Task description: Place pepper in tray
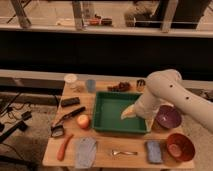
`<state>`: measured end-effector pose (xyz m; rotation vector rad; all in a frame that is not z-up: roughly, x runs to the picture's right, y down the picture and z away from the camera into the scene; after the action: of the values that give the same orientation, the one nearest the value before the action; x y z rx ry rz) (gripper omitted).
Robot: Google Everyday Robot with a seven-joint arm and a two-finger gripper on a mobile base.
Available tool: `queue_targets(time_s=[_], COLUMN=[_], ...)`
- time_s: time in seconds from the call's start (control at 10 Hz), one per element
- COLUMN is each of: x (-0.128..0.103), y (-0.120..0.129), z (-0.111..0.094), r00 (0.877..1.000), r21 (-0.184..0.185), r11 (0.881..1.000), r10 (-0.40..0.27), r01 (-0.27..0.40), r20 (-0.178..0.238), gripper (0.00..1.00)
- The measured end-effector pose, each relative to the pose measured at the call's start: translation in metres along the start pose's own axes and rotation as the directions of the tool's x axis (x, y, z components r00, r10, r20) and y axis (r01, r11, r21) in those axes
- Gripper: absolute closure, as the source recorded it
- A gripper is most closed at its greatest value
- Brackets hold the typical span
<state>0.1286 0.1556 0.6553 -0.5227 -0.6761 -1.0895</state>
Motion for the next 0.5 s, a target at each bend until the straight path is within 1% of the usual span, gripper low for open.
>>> queue_targets(time_s=[0.1,0.2,0.3,0.4,0.5], x=[-0.009,-0.022,-0.039,-0.051,-0.057], y=[-0.012,-0.027,-0.044,-0.055,-0.060], z=[0.005,0.010,0.018,0.022,0.025], r00=[0.999,0.996,0.988,0.981,0.978], r21=[0.000,0.001,0.006,0.009,0.010], r11=[0.999,0.996,0.988,0.981,0.978], r10=[-0.040,-0.094,-0.153,-0.191,-0.210], r01=[0.040,0.094,0.153,0.191,0.209], r20=[0.005,0.010,0.015,0.019,0.021], gripper=[0.20,0.20,0.20,0.20,0.20])
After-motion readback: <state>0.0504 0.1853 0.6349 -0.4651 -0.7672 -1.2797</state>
